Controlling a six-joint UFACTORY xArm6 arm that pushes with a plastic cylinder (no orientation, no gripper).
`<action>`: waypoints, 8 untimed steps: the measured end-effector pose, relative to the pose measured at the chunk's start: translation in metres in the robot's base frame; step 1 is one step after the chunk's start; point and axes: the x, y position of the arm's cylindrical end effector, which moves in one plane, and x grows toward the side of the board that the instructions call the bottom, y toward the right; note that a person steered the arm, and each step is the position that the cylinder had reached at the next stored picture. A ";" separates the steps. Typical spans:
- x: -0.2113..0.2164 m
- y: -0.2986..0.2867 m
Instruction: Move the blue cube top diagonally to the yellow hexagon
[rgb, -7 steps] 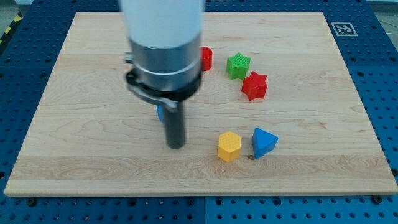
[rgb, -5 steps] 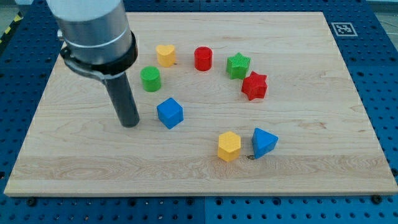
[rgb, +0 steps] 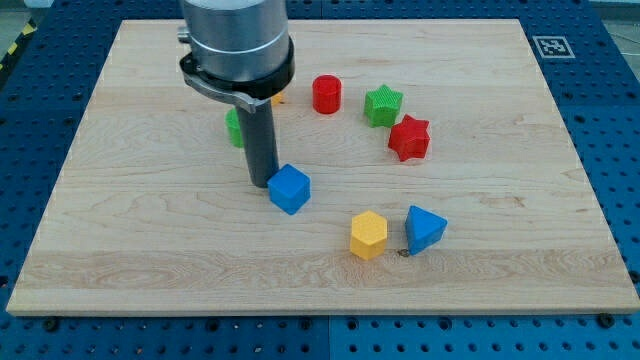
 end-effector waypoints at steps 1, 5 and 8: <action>0.011 0.007; 0.017 0.017; -0.075 -0.090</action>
